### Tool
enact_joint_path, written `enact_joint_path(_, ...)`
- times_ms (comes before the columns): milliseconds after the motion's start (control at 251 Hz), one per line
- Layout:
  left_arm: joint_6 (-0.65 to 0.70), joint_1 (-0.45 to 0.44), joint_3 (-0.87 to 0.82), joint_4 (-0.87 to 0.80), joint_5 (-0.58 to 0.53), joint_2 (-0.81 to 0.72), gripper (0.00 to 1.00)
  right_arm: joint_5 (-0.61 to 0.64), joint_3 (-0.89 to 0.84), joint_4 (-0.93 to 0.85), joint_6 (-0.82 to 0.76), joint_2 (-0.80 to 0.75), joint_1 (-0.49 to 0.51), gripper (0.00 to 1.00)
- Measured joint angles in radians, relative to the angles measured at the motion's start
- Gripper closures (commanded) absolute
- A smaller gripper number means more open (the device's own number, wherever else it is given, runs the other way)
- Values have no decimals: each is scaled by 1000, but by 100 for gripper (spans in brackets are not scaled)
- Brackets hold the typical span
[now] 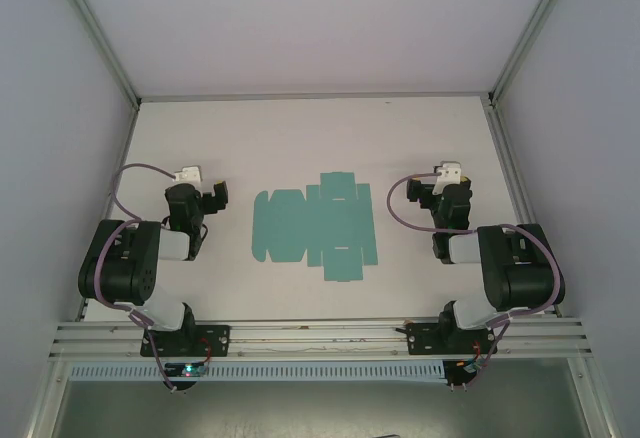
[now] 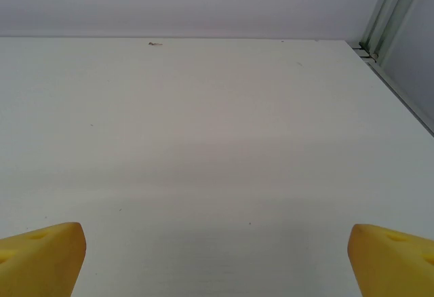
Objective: Assemble paper box
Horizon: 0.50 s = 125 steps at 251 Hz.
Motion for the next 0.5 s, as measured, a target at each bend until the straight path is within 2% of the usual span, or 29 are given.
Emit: enact_joint_path(499, 19, 0, 13, -1, 32, 0, 0, 2, 0, 0, 0, 0, 0, 2)
